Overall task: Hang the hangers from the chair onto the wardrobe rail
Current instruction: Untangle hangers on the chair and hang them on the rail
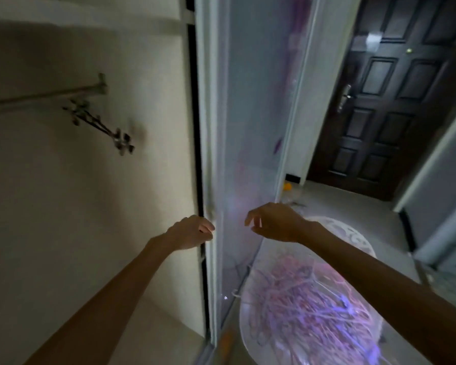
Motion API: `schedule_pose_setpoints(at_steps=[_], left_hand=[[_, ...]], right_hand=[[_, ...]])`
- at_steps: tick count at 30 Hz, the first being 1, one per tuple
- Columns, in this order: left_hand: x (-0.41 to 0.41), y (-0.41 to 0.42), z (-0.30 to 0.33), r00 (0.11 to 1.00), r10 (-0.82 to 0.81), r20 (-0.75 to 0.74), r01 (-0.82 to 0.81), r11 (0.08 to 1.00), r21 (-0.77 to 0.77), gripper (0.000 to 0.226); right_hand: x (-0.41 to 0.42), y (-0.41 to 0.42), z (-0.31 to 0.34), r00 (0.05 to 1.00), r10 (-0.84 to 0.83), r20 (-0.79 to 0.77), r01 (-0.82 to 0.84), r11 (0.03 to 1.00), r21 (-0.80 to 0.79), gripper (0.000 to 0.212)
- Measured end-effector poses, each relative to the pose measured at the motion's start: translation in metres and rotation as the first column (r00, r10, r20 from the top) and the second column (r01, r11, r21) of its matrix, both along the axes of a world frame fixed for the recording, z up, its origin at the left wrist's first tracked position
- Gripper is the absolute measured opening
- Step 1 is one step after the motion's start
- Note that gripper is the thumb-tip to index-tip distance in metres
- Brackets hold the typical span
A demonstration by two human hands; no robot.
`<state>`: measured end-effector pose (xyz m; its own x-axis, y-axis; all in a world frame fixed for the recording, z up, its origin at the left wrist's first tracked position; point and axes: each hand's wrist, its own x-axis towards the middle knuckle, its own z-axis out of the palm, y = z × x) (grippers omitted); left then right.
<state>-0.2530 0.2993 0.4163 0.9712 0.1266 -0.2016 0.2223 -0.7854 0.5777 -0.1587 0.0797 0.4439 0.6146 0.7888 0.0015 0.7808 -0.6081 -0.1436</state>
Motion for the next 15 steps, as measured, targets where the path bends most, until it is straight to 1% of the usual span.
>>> schedule_pose_setpoints(at_steps=[1,2,3,4,6,7,9,10,13,15], left_hand=[[0.009,-0.017,-0.007,0.999,-0.027,-0.031,0.024,0.997,-0.073,0.027],[0.013,-0.019,-0.008,0.998,-0.037,-0.05,0.032,0.994,-0.102,0.026],[0.04,-0.076,-0.031,0.99,-0.099,-0.104,0.081,0.983,-0.167,0.025],[0.049,-0.091,-0.037,0.987,-0.098,-0.128,0.075,0.982,-0.174,0.025],[0.06,-0.124,-0.057,0.981,-0.114,-0.156,0.088,0.982,-0.165,0.023],[0.073,-0.153,-0.075,0.976,-0.132,-0.172,0.103,0.98,-0.168,0.022],[0.087,-0.188,-0.1,0.977,-0.118,-0.175,0.097,0.988,-0.124,0.022],[0.091,-0.2,-0.109,0.978,-0.103,-0.179,0.084,0.99,-0.111,0.024],[0.108,-0.236,-0.153,0.969,-0.031,-0.246,0.018,0.998,-0.057,0.029],[0.116,-0.242,-0.176,0.964,-0.018,-0.266,0.003,0.998,-0.059,0.029]], right_hand=[[0.001,-0.022,-0.011,0.998,-0.049,-0.029,0.048,0.998,-0.029,0.02],[0.003,-0.027,-0.014,0.996,-0.075,-0.056,0.073,0.997,-0.025,0.02],[0.014,-0.091,-0.03,0.978,-0.17,-0.12,0.162,0.984,-0.075,0.02],[0.019,-0.11,-0.039,0.968,-0.192,-0.159,0.183,0.98,-0.073,0.02],[0.025,-0.153,-0.059,0.937,-0.273,-0.218,0.254,0.961,-0.11,0.021],[0.031,-0.185,-0.071,0.915,-0.32,-0.245,0.289,0.945,-0.155,0.021],[0.041,-0.229,-0.094,0.886,-0.374,-0.273,0.327,0.923,-0.202,0.023],[0.045,-0.244,-0.106,0.874,-0.394,-0.283,0.346,0.915,-0.208,0.024],[0.055,-0.294,-0.151,0.812,-0.469,-0.347,0.38,0.877,-0.294,0.025],[0.061,-0.312,-0.178,0.777,-0.504,-0.377,0.394,0.857,-0.333,0.025]])
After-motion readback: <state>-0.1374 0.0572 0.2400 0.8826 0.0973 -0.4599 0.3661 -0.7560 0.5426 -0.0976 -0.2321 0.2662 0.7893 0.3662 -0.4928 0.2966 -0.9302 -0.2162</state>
